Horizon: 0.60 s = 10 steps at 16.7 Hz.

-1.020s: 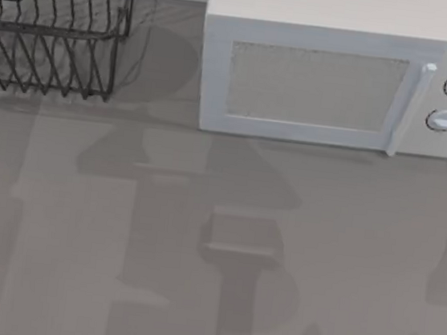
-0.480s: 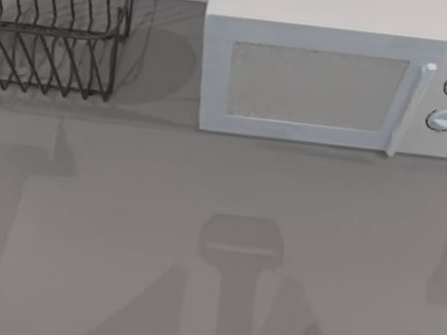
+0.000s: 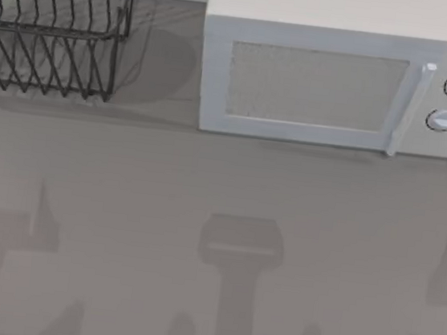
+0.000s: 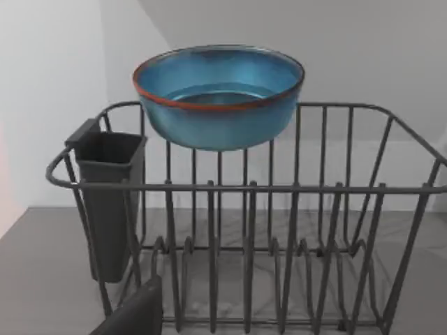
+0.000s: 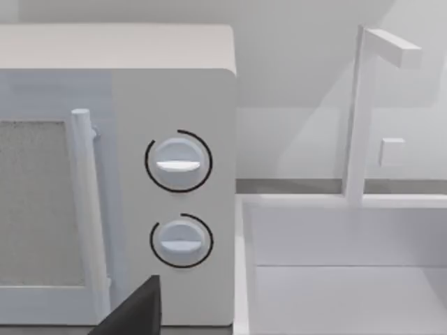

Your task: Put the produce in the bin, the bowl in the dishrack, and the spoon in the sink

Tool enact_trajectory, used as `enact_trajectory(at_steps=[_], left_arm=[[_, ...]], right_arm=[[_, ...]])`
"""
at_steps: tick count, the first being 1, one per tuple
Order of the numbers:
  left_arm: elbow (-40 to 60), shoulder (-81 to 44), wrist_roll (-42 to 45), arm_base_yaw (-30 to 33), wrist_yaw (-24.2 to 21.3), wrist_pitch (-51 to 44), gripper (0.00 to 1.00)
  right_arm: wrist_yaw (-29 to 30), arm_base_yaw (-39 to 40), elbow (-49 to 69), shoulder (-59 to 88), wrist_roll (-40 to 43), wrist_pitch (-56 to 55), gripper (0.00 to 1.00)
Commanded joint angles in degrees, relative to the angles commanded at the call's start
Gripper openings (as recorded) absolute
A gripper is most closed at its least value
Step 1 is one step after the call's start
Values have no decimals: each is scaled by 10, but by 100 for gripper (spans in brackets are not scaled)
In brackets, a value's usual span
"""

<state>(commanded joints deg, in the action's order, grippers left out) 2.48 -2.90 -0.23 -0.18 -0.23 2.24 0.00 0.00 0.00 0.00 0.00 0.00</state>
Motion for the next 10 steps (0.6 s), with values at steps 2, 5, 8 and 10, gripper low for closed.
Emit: enact_trajectory(at_steps=[2, 5, 8, 10], left_arm=[[-22, 25, 2, 2, 2, -20, 100], [-25, 29, 2, 2, 2, -22, 100], [-25, 29, 2, 2, 2, -22, 100], [-25, 29, 2, 2, 2, -22, 100]], right_arm=[[0, 0, 0, 0, 0, 0, 100], [0, 0, 0, 0, 0, 0, 100], [0, 0, 0, 0, 0, 0, 100], [3, -6, 9, 14, 17, 11, 100]])
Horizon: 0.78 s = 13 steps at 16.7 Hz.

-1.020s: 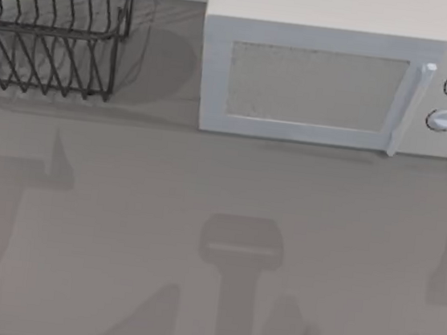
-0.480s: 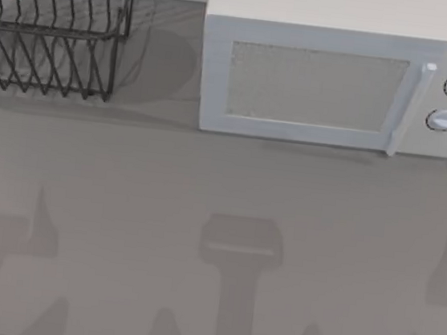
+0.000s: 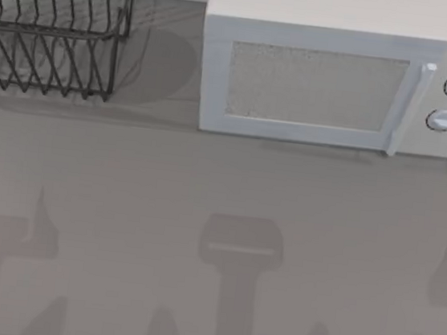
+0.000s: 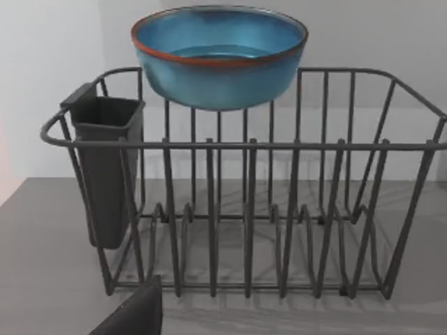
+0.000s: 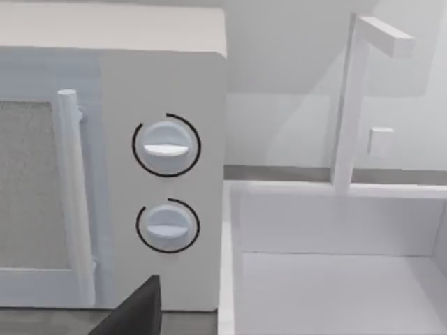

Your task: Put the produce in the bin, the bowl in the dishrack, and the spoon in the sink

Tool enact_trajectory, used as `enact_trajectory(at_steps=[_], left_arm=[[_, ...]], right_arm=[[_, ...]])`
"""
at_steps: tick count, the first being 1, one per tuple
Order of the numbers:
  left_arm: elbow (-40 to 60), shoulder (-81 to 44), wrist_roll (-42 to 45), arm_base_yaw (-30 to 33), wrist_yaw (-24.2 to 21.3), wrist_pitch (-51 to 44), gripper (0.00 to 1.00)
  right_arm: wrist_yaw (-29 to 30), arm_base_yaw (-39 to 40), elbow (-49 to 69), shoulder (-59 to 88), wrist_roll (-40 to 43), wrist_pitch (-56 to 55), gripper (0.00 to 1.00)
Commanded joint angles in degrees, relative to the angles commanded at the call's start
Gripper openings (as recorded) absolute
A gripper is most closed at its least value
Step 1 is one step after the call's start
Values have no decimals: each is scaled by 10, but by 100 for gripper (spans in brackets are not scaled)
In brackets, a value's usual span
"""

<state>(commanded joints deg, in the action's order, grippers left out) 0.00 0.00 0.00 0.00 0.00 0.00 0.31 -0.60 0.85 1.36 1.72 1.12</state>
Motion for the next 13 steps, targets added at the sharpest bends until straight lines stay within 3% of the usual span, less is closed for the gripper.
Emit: enact_trajectory(at_steps=[3, 6, 13], left_arm=[[0, 0, 0, 0, 0, 0, 100], [0, 0, 0, 0, 0, 0, 100], [0, 0, 0, 0, 0, 0, 100]], right_arm=[[8, -19, 33, 55, 71, 45, 100], [14, -43, 82, 140, 198, 116, 100], [10, -93, 225, 400, 660, 332, 100]])
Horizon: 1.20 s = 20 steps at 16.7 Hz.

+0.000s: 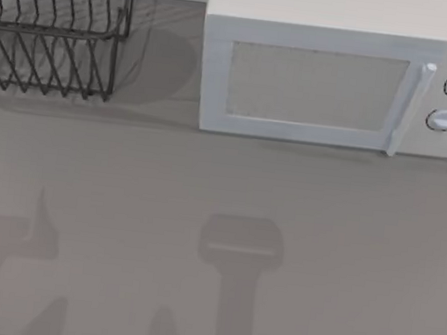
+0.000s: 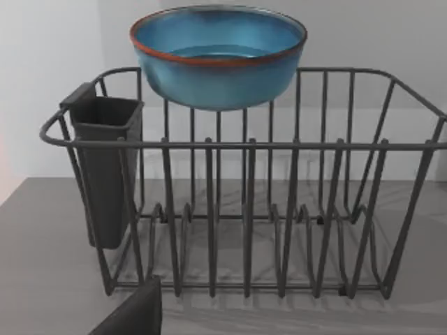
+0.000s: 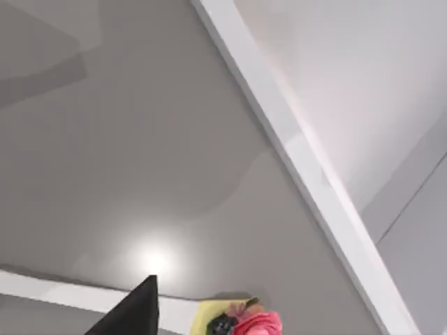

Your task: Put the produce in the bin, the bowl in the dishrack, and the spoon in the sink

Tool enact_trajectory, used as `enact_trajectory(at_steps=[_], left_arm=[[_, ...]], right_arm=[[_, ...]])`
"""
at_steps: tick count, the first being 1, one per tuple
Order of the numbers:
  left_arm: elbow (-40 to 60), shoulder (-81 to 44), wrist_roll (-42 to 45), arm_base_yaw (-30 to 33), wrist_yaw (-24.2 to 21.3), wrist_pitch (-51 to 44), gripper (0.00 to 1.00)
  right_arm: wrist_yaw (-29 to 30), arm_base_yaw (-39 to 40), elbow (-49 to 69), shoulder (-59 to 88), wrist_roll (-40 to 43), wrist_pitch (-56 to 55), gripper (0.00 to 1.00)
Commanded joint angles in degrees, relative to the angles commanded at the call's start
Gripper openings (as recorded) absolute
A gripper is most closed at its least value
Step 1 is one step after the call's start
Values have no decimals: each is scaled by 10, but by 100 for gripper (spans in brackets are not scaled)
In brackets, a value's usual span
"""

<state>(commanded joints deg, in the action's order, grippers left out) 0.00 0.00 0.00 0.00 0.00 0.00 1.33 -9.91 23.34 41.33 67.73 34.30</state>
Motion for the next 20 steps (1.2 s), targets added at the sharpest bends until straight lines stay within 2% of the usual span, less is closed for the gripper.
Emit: enact_trajectory(at_steps=[5, 10, 14, 20], left_arm=[[0, 0, 0, 0, 0, 0, 100], [0, 0, 0, 0, 0, 0, 100], [0, 0, 0, 0, 0, 0, 100], [0, 0, 0, 0, 0, 0, 100]], right_arm=[[-9, -24, 104, 172, 333, 142, 100], [-13, -40, 192, 288, 559, 236, 100], [-11, -47, 231, 332, 646, 271, 100], [-11, -46, 233, 334, 652, 272, 100]])
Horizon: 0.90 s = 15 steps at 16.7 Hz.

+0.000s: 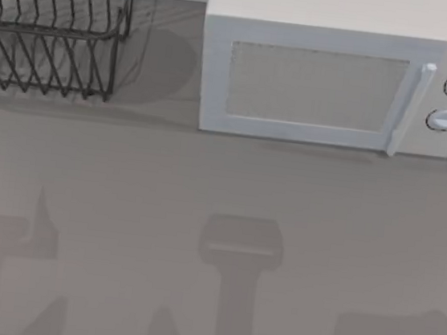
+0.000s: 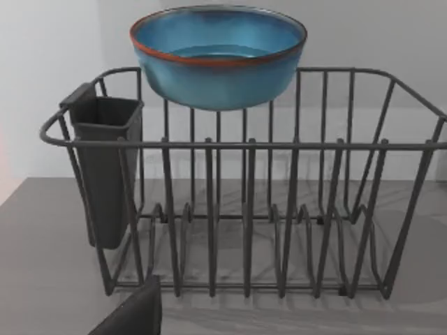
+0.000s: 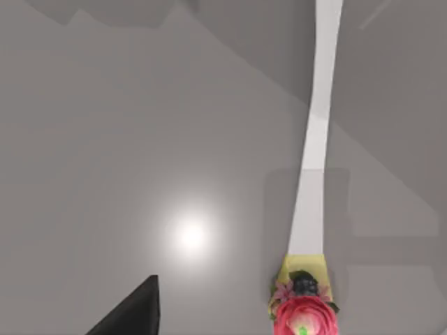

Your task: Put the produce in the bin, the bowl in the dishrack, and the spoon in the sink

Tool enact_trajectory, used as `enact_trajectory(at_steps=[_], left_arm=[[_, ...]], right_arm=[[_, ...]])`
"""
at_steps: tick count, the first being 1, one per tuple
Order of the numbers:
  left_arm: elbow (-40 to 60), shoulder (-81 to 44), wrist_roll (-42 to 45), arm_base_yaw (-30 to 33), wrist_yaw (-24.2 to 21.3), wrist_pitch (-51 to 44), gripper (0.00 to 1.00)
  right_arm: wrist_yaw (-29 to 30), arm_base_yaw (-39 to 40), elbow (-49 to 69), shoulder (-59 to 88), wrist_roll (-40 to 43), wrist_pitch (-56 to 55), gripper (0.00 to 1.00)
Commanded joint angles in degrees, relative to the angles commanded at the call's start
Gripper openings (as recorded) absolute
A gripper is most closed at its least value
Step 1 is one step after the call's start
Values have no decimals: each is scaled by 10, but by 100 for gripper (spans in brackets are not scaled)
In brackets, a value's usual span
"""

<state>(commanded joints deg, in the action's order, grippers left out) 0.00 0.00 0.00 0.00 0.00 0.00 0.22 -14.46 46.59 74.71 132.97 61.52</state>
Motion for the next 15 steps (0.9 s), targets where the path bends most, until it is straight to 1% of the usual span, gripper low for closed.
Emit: enact_trajectory(at_steps=[2, 4, 11, 13, 15], left_arm=[[0, 0, 0, 0, 0, 0, 100], [0, 0, 0, 0, 0, 0, 100], [0, 0, 0, 0, 0, 0, 100], [0, 0, 0, 0, 0, 0, 100], [0, 0, 0, 0, 0, 0, 100]], right_arm=[[0, 0, -5, 5, 0, -9, 100], [0, -1, -23, 20, -1, -41, 100], [0, -1, -131, 117, -2, -250, 100], [0, -1, -147, 131, -3, -278, 100], [0, -1, -150, 134, -3, -282, 100]])
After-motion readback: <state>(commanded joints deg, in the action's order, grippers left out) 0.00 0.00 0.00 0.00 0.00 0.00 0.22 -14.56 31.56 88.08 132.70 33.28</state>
